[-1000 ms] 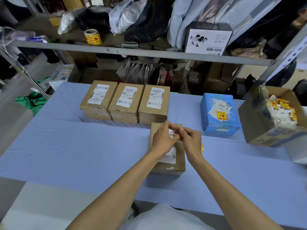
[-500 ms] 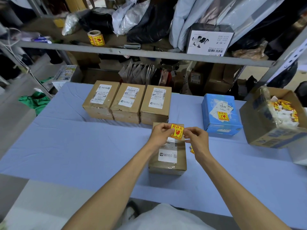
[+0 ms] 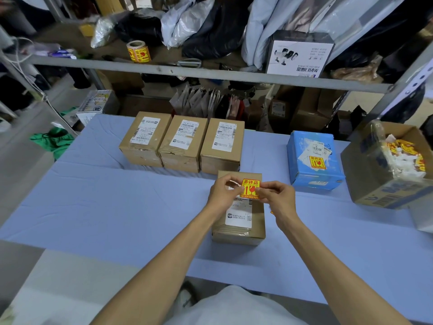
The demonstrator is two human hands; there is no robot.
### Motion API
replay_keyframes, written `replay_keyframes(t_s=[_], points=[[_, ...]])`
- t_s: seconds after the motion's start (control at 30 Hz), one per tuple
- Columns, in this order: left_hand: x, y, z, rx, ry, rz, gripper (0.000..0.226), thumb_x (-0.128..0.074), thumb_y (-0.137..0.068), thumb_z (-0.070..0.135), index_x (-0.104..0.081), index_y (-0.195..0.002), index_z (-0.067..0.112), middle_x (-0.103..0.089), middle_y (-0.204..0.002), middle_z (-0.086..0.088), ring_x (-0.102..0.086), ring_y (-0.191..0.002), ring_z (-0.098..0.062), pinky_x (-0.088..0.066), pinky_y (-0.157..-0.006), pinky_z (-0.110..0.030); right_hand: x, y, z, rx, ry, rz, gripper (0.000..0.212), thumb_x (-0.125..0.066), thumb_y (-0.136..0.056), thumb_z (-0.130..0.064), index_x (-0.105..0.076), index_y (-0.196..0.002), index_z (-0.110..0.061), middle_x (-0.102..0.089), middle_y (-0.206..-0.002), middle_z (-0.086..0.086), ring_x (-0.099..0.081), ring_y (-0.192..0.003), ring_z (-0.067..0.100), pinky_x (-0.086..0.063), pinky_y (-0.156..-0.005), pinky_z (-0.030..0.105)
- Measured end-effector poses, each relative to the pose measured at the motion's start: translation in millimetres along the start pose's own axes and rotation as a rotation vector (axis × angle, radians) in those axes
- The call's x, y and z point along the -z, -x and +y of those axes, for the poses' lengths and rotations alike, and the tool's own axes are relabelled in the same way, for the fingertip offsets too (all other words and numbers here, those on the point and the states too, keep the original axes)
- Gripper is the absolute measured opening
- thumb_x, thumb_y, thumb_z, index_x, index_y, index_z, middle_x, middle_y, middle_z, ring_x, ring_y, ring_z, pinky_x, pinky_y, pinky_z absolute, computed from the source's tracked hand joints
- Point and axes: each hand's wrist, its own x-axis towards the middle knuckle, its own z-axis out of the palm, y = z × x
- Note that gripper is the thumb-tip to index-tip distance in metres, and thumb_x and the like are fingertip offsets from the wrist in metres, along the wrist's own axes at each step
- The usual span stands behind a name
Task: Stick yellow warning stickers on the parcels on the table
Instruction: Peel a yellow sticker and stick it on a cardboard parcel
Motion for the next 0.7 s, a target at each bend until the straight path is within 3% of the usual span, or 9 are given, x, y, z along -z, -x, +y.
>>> replay_keyframes(t_s=[0.17,0.33,0.5,0.7], points=[[4.4,2.9,-3.7,0.047,-0.009,-0.019,0.010,-0.071,-0.083,0.020,-0.065,-0.084,0.028,-0.066,-0.085,0.008,-0.063,-0.079,-0.004,-0.048,-0.067,-0.018,-2.1,2.5,3.2,-0.054,0.043,0.007,0.019,-0.080,-0.073,-0.008,-0.065,-0.084,-0.009,-0.070,-0.076,0.003,-0.070,-0.062,0.013,-0.051,-0.049,0.016],[9.1,10.8,-14.8,0.130,-0.060,-0.013,0.013,-0.074,-0.080,0.020,-0.065,-0.089,0.023,-0.069,-0.091,-0.003,-0.066,-0.085,-0.014,-0.049,-0.066,-0.022,-7.2,8.2,7.9,-0.061,0.135,0.007,0.030,-0.085,-0.067,-0.008,-0.057,-0.077,-0.011,-0.069,-0.066,0.003,-0.067,-0.050,0.008,-0.050,-0.046,0.016],[12.2,20.0,-23.0,0.199,-0.086,-0.012,0.023,-0.077,-0.076,0.017,-0.062,-0.094,0.018,-0.069,-0.091,-0.003,-0.067,-0.087,-0.018,-0.049,-0.068,-0.022,-11.6,16.4,15.6,-0.053,0.245,-0.008,0.032,-0.083,-0.065,-0.004,-0.054,-0.073,-0.012,-0.069,-0.069,0.010,-0.069,-0.062,0.022,-0.058,-0.060,0.036],[9.8,25.1,-27.6,0.198,-0.173,0.022,0.031,-0.077,-0.073,0.017,-0.050,-0.090,0.021,-0.067,-0.076,0.005,-0.063,-0.081,-0.014,-0.047,-0.066,-0.027,-13.6,22.7,25.1,-0.030,0.320,-0.007,0.031,-0.083,-0.064,-0.003,-0.054,-0.073,-0.012,-0.068,-0.068,0.009,-0.068,-0.062,0.021,-0.054,-0.061,0.033]])
